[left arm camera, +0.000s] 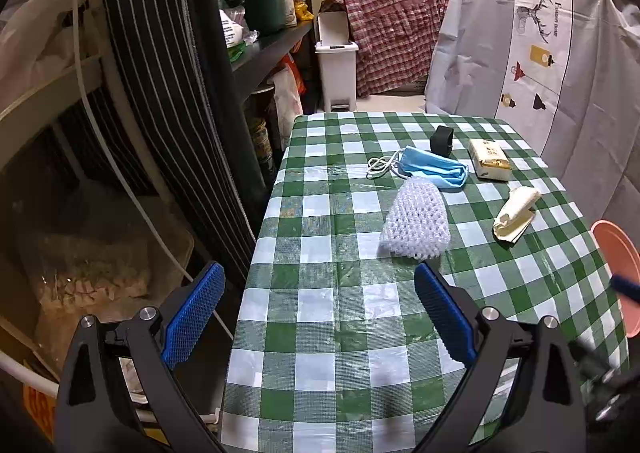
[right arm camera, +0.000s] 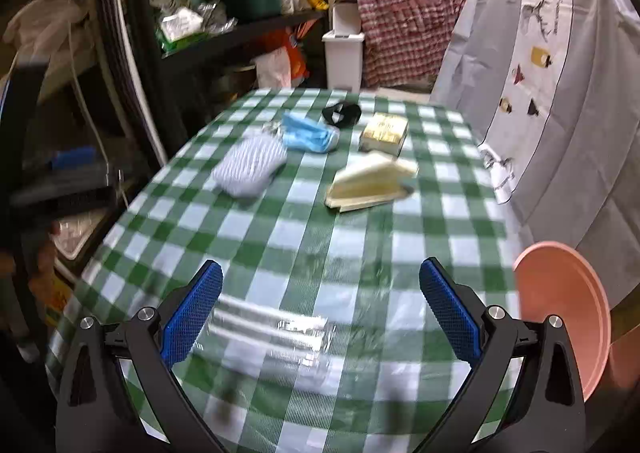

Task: Collect trash
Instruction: 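Move both tools back over the table toward the remaining items, then grasp the clear plastic bag on the table with the right gripper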

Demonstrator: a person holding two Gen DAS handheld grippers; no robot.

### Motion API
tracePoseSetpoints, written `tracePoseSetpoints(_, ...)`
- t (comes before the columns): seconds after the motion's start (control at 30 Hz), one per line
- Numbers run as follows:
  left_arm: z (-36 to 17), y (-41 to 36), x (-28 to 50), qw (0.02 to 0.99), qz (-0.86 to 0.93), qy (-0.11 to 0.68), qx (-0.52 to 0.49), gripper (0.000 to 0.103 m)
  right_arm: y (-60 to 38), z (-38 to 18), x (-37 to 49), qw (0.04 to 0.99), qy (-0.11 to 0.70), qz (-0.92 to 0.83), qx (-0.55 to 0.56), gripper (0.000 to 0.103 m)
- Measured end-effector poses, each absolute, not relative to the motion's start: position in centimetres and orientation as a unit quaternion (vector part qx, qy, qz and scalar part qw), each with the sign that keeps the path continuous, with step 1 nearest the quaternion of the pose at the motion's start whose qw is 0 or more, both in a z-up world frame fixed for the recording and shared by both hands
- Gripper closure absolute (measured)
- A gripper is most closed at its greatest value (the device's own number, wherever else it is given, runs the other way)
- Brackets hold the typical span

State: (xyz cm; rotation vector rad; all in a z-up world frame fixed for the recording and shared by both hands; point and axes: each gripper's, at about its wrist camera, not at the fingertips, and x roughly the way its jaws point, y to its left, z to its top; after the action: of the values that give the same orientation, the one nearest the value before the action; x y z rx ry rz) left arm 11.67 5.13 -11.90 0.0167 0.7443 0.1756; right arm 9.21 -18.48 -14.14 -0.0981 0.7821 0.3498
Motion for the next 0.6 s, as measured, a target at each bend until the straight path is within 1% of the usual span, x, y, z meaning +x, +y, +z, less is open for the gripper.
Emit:
tracePoseSetpoints(0.1, -11.7, 5.0, 11.5, 0.929, 0.084, 0.359, 0.006, 0.010, -18.2, -16.0, 8.7, 0.904, 0.386, 0.174, -0.052, 0.006)
tracePoseSetpoints(0.33, -11.6, 4.8, 11.1, 0.930, 0.083, 0.357, 0.016, 0.010, -17.4, -18.3, 8.7, 0.897, 0.399, 0.184, -0.042, 0.006)
tracePoseSetpoints(0.47, -11.6, 5.0, 11.2, 0.929, 0.083, 0.361, 0.006, 0.010, -16.6, -19.6, 8.8, 0.890, 0.412, 0.188, -0.062, 0.006)
tracePoseSetpoints(0.6, -11.7, 5.0, 11.3, 0.928, 0.082, 0.364, 0.006, 0.010, -16.0, -20.2, 9.0, 0.877, 0.432, 0.198, -0.074, 0.008)
